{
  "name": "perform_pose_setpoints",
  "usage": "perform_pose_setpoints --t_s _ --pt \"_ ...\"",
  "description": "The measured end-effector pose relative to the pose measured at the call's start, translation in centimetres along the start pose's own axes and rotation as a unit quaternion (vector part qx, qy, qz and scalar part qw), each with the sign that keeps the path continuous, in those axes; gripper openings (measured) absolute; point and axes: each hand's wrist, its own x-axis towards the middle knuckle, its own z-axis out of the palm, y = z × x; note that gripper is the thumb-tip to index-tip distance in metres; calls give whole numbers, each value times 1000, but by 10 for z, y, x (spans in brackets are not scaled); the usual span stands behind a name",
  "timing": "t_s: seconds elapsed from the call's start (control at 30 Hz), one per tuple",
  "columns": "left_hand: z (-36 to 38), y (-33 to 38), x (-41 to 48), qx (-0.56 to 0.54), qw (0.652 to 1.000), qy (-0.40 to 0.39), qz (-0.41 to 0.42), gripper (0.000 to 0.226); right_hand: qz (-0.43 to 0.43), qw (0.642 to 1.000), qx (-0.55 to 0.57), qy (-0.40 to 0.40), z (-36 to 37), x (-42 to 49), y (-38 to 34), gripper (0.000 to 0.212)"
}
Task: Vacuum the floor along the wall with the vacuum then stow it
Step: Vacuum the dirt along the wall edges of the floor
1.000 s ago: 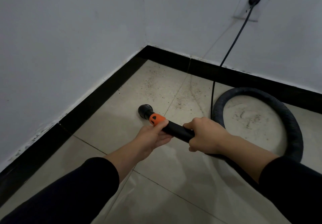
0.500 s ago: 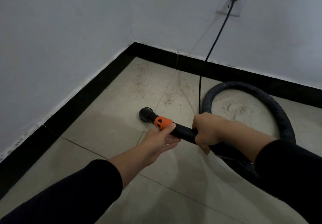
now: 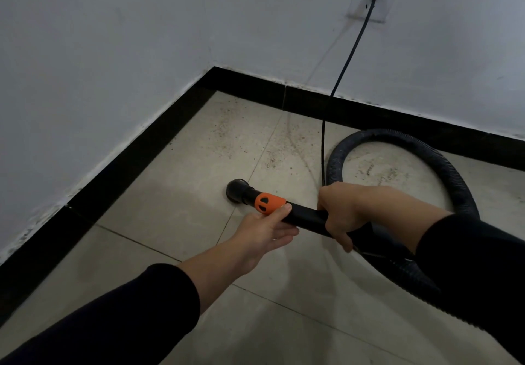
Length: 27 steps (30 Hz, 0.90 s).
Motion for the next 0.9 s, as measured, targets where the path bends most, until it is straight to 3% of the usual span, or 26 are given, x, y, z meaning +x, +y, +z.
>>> perform_pose_setpoints --t_s 0.3,0.63,0.9 --pt "2 14 14 -4 1000 7 15 33 -3 1000 -4 30 -3 9 1 46" --pt "12 31 35 0 999 21 43 33 -16 996 71 47 -12 24 15 42" --pt "17 35 55 -49 995 50 73 17 -20 988 124 91 -15 42 22 37"
